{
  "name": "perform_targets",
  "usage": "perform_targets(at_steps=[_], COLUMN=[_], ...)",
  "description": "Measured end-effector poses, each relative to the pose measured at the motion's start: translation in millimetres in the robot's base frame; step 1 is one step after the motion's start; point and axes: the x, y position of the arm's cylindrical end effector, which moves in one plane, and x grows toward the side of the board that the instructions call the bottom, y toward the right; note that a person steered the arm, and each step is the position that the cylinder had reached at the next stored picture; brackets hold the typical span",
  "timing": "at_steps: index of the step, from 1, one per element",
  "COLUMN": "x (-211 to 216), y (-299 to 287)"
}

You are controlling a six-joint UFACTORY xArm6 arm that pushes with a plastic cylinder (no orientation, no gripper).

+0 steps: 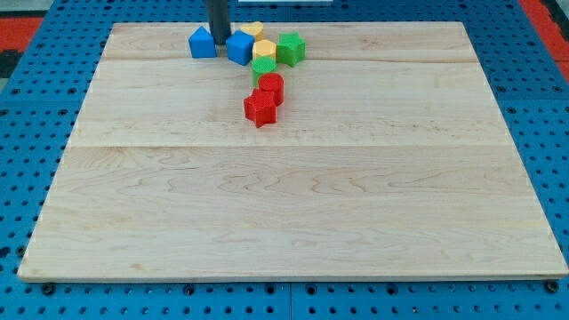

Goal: Push the yellow heart and blue triangle diagonal to each other

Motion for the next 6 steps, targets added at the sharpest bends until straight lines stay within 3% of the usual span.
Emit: perform_targets(at_steps=[1,2,3,5,6], x=[24.6,-37.5,-52.7,-6.6,-61.3], y=[-11.0,25.8,19.5,-46.0,-17.0])
